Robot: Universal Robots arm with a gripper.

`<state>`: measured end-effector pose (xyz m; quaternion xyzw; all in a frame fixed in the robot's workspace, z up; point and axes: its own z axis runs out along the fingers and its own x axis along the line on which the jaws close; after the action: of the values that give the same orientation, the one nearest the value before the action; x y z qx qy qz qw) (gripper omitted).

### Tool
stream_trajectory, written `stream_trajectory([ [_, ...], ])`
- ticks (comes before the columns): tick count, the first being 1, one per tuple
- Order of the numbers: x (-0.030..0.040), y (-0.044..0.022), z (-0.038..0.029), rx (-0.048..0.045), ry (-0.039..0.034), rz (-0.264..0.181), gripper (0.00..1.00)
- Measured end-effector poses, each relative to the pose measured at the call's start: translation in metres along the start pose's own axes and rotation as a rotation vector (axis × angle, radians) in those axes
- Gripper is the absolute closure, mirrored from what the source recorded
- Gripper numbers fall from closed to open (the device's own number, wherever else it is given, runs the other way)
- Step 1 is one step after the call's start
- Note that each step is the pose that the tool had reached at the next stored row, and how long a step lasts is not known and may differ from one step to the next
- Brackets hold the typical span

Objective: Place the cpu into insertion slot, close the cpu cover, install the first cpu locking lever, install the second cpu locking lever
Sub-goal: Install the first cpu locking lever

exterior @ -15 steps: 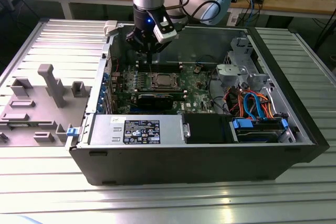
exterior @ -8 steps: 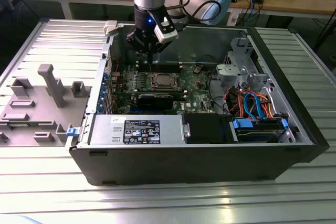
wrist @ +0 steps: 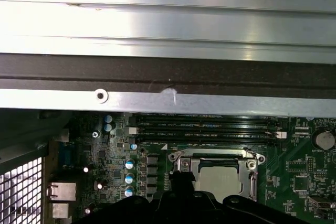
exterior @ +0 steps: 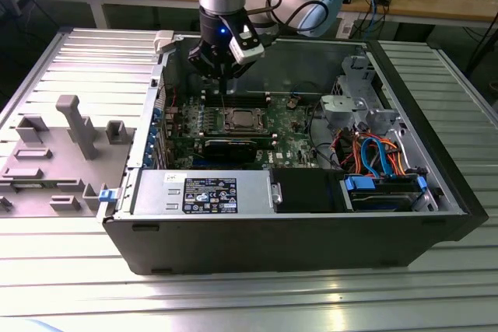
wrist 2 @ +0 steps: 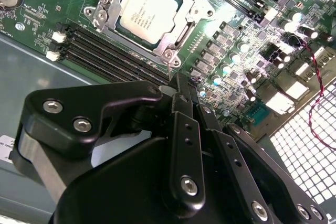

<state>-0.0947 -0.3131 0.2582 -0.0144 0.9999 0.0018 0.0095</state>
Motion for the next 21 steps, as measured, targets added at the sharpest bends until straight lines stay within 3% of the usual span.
stream_trajectory([
  [15,-0.0023,-0.0020,0.0001,-0.0001,-0.0001,0.000,0.89],
  [21,0.0075,-0.0059,0.0004,0.0000,-0.0070,-0.006,0.89],
])
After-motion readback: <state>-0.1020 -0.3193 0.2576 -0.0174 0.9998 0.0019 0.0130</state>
